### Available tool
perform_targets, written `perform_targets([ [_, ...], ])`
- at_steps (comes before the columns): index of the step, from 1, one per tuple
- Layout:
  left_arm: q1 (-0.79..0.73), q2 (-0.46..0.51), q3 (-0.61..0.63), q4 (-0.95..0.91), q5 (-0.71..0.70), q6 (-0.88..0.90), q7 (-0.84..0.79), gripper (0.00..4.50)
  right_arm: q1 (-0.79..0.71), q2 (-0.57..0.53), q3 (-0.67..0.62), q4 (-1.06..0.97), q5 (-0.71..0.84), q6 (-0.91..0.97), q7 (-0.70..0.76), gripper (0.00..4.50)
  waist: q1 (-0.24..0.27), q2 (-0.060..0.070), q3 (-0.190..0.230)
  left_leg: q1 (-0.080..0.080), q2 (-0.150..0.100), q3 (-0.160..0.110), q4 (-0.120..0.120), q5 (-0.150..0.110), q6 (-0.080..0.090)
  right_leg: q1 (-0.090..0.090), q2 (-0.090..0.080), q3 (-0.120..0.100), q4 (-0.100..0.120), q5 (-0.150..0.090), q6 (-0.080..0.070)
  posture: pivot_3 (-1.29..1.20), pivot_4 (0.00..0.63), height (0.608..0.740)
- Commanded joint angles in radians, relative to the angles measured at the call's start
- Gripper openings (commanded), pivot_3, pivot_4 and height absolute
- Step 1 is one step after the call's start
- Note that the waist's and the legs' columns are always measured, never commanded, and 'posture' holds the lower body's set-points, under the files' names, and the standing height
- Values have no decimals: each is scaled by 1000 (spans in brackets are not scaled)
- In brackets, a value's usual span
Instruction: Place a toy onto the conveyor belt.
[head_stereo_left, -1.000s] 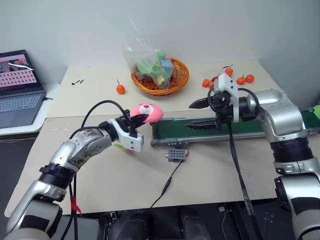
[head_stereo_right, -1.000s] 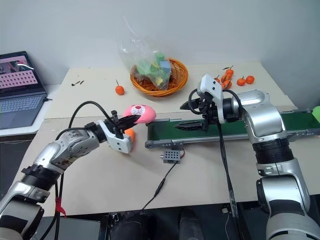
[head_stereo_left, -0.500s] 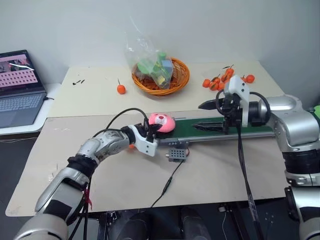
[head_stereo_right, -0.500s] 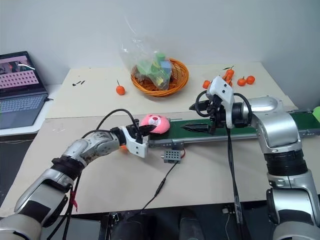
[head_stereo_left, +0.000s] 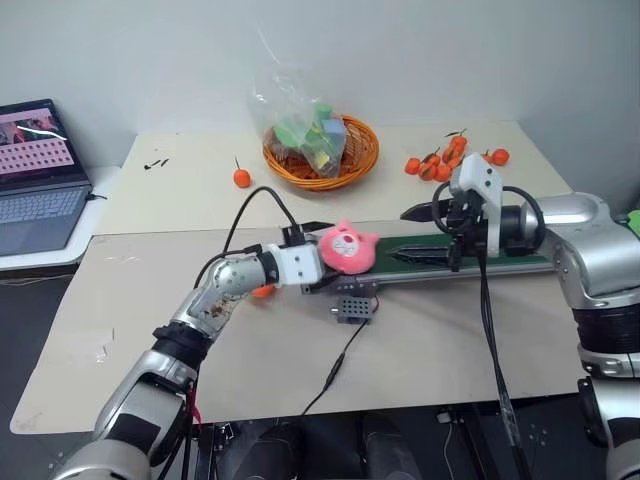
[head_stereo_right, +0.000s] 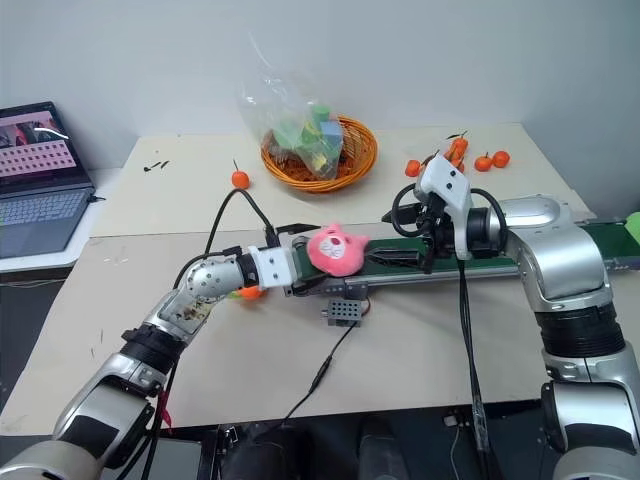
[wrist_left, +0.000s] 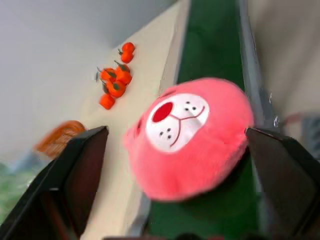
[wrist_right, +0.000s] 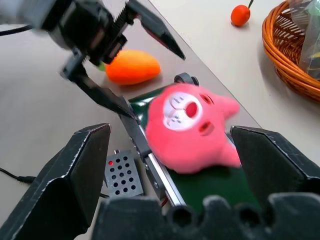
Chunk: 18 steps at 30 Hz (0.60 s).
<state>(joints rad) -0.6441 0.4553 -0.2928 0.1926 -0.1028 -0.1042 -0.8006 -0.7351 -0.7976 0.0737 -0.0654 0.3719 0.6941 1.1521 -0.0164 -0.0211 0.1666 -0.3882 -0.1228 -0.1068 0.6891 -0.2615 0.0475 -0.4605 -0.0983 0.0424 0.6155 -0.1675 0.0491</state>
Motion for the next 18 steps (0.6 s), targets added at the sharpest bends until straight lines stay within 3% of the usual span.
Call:
perform_targets([
  [1, 5, 10, 103, -186, -162, 266, -15, 4477, -38, -3, 0, 8, -5, -33, 8, 4500, 0, 0, 0, 1, 0, 0, 0, 0, 0, 1, 0, 0, 0, 0, 0, 0, 150, 740],
  [6, -1, -2, 219, -310, -310, 569, 57, 4477, -62, 3, 17, 36, -7, -51, 25, 4500, 1, 0, 0, 3, 0, 0, 1, 0, 0, 3, 1, 0, 0, 0, 1, 0, 150, 740],
  [9, 58, 60, 266, -398, -402, 706, 14, 4477, -77, 1, 29, 49, -5, -61, 49, 4500, -3, 0, 0, 3, 0, 0, 1, 0, -1, 3, 1, 1, 0, 0, 1, 0, 150, 740],
  [18, 210, 212, 460, -548, -618, 896, -29, 4477, -128, 51, 34, 81, 43, -62, 120, 4500, 0, 0, 0, 3, 1, 0, 1, 0, -1, 2, 2, 0, -1, 1, 0, 0, 150, 740],
])
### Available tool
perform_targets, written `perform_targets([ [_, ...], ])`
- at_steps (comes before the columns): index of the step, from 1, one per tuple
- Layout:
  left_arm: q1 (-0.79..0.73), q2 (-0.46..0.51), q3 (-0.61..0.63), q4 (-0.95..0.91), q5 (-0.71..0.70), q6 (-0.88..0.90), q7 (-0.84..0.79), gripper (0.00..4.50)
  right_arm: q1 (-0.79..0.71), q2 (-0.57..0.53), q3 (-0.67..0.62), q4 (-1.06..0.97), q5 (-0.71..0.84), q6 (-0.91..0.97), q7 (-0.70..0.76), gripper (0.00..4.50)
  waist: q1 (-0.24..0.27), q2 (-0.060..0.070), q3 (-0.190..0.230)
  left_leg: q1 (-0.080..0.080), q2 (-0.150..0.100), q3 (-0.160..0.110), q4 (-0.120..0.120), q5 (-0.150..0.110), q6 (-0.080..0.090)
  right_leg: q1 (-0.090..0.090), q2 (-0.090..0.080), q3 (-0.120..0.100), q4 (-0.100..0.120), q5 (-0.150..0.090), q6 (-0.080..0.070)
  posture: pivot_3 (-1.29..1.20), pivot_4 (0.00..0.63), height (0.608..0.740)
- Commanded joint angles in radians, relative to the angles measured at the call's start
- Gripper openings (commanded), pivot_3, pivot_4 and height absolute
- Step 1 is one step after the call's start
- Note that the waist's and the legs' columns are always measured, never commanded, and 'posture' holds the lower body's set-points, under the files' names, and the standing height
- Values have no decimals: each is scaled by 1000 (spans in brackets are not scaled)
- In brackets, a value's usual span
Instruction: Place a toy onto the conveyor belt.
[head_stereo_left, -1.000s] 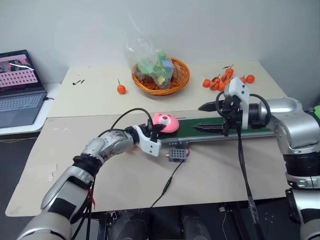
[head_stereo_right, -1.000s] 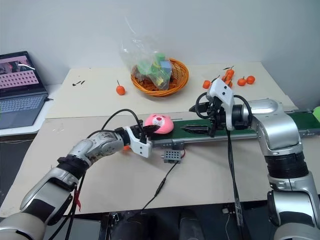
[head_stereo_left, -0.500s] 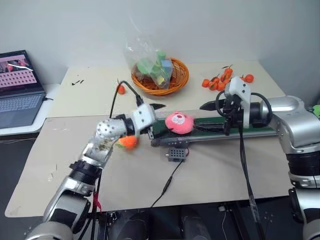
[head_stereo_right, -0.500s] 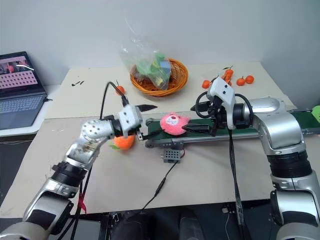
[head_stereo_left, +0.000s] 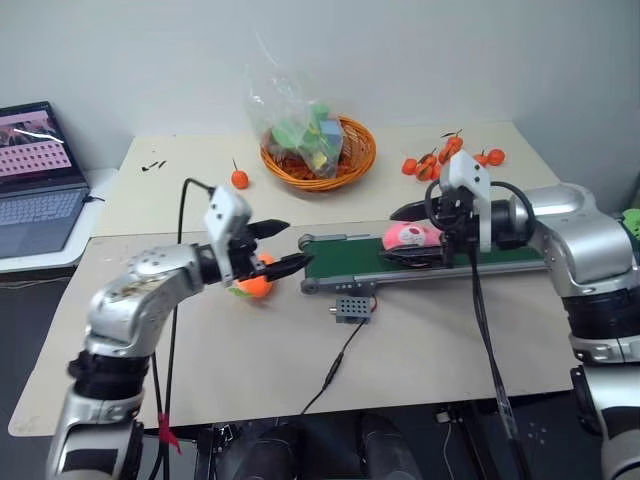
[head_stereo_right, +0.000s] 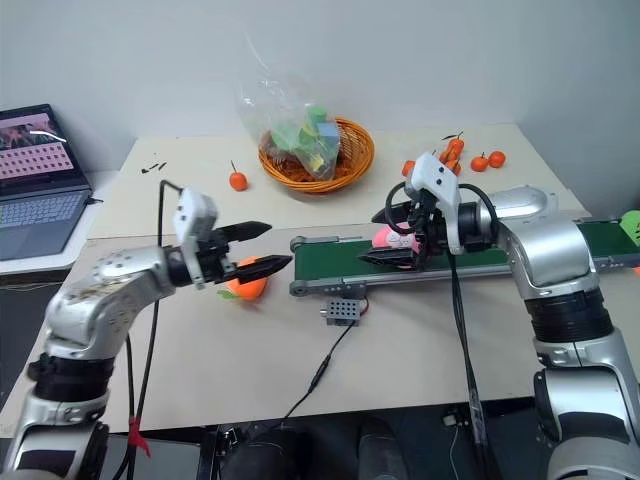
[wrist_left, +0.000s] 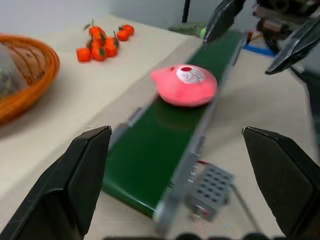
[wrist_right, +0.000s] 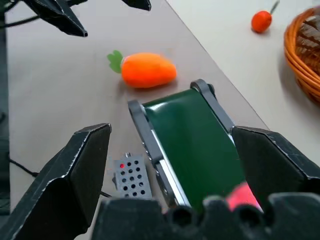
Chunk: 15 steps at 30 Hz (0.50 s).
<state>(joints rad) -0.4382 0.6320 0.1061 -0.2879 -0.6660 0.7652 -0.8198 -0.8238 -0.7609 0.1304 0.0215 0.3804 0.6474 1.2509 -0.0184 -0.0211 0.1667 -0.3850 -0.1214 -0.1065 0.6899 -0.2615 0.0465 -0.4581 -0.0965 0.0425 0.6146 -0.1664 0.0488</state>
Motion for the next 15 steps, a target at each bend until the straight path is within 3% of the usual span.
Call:
perform_targets([
  [1, 7, 42, 71, -74, -68, 39, -2, 4477, -45, 20, -24, 0, 37, -16, 26, 4500, 3, 0, 0, 0, 0, 0, 0, 0, 0, 0, 0, 0, 0, 0, 0, 0, 150, 740],
  [8, 49, 72, 195, -115, -147, 98, 76, 4477, -90, 51, -35, 46, 56, -28, 55, 4500, 6, 0, 0, 0, 0, 0, 0, 3, -5, 1, 0, 0, -2, 0, 0, 0, 150, 740],
  [15, 58, 53, 196, -152, -202, 121, 133, 4477, -109, 66, -28, 79, 46, -42, 64, 4500, 6, 0, 0, 0, 0, 0, 0, 2, -5, 1, 0, 0, -2, 0, 0, 0, 150, 740],
])
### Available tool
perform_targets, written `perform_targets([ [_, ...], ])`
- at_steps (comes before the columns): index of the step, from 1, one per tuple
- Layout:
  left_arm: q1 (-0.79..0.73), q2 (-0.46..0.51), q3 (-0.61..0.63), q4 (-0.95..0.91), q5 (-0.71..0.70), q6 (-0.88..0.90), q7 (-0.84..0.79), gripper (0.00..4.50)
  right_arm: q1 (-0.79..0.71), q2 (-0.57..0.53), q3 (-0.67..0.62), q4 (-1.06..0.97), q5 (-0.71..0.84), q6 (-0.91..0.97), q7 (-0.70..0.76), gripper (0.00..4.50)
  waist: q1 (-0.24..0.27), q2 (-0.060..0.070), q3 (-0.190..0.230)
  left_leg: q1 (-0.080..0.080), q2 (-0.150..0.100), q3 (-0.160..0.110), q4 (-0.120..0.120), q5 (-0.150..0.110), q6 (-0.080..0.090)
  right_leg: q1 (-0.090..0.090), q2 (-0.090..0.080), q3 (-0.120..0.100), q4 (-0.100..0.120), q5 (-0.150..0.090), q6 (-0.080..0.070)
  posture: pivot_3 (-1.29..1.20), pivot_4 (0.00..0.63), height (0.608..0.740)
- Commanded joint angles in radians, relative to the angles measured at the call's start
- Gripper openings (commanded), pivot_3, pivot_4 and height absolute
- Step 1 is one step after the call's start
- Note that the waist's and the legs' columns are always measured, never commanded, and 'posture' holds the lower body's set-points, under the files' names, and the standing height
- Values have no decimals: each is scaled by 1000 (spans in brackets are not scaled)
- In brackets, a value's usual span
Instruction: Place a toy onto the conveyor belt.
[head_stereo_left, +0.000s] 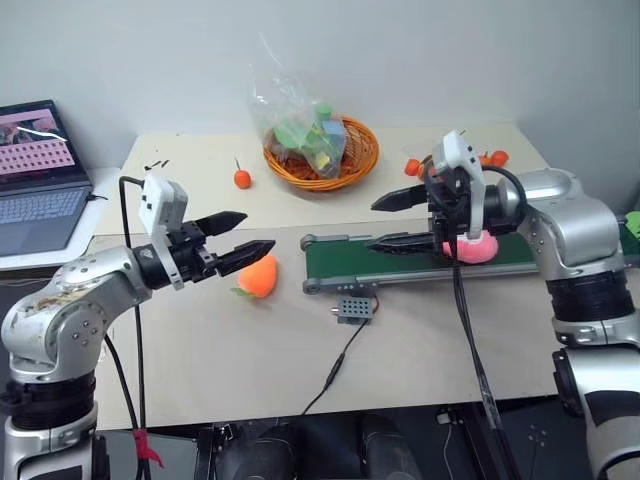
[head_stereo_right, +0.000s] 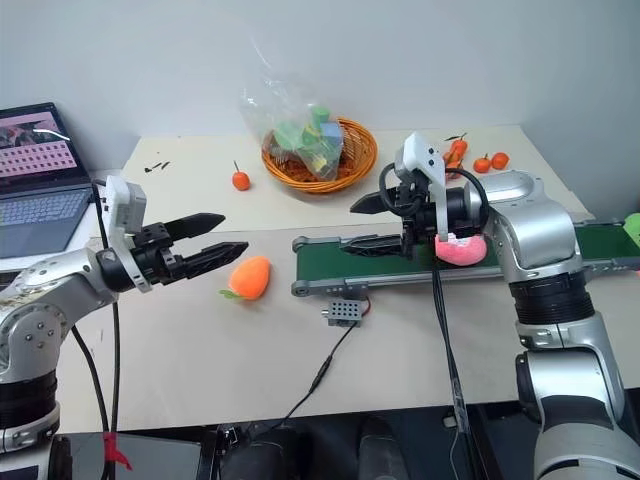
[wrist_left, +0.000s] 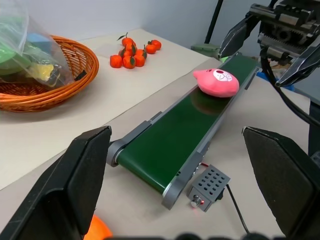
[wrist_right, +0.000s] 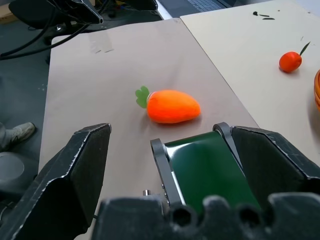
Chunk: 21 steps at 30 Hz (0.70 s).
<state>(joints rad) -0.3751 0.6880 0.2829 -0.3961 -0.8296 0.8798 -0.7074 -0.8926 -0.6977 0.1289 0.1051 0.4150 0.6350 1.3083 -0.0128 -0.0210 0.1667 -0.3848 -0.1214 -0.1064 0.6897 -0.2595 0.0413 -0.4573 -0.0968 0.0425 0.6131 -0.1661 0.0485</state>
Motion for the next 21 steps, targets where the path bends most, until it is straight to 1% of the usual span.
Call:
perform_targets([
  [1, -6, -3, 17, -45, -45, 10, 23, 4477, -41, 5, -28, -2, 12, -31, 7, 4500, 0, 0, 0, 0, 0, 0, 0, 0, 0, 0, 0, 0, 0, 0, 0, 0, 150, 740],
  [21, -65, 8, -18, -16, -92, 23, 48, 4477, -27, 24, -34, 1, 15, -33, -16, 4500, -2, 0, 0, 0, 0, 0, 0, 0, 0, 0, 0, 0, 0, 0, 0, 0, 150, 740],
])
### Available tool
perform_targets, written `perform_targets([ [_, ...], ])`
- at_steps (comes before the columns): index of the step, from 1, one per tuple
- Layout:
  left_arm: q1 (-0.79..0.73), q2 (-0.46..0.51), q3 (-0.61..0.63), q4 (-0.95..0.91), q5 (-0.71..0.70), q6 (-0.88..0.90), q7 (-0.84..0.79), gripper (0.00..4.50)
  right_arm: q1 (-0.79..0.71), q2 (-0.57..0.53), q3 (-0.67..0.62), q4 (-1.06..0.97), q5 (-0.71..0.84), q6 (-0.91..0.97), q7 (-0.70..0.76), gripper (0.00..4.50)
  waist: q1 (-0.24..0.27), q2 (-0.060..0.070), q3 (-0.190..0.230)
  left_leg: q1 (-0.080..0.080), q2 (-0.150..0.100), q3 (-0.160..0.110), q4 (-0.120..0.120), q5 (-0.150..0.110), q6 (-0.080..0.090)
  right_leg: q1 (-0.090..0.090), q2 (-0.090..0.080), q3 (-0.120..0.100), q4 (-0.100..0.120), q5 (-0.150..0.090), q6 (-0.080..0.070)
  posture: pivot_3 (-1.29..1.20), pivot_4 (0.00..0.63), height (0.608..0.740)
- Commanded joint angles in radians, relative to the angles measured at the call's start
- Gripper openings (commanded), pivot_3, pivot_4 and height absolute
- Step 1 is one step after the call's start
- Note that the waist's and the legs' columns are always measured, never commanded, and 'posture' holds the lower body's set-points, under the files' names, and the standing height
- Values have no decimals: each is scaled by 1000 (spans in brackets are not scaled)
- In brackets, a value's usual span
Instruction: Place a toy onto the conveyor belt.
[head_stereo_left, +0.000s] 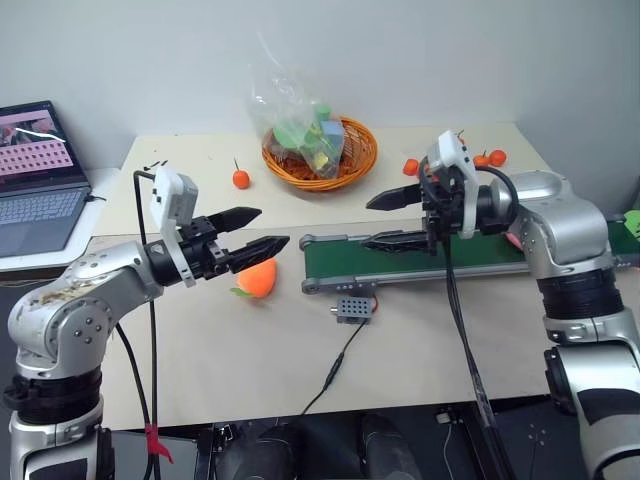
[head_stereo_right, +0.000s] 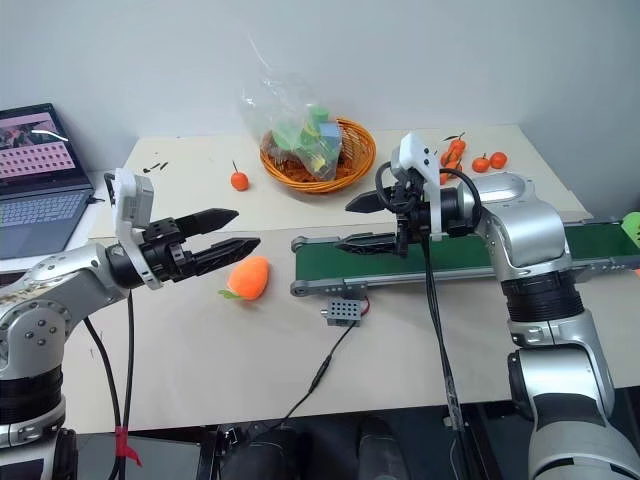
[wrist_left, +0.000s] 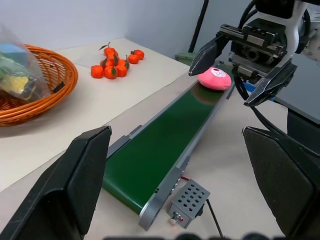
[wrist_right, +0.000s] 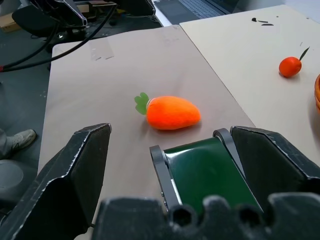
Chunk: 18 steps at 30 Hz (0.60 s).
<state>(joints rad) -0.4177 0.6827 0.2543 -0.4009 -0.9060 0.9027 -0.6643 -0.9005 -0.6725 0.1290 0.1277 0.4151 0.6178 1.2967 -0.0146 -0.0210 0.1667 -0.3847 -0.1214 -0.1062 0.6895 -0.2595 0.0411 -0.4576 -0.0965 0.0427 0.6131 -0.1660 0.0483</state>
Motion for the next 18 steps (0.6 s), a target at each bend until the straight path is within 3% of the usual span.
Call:
perform_targets([
  [1, -22, 13, 8, -10, -13, -2, 5, 4477, -19, -1, -33, -22, 15, -15, -5, 4500, 0, 0, 0, 0, 0, 0, 0, 0, 0, 0, 0, 0, 0, 0, 0, 0, 150, 740],
  [18, -19, 41, 1, 4, -11, -2, -8, 4477, -5, 0, -32, -31, 15, -16, -23, 4500, 0, 0, 0, 0, 0, 0, 0, 0, 0, 0, 0, 0, 0, 0, 0, 0, 150, 740],
])
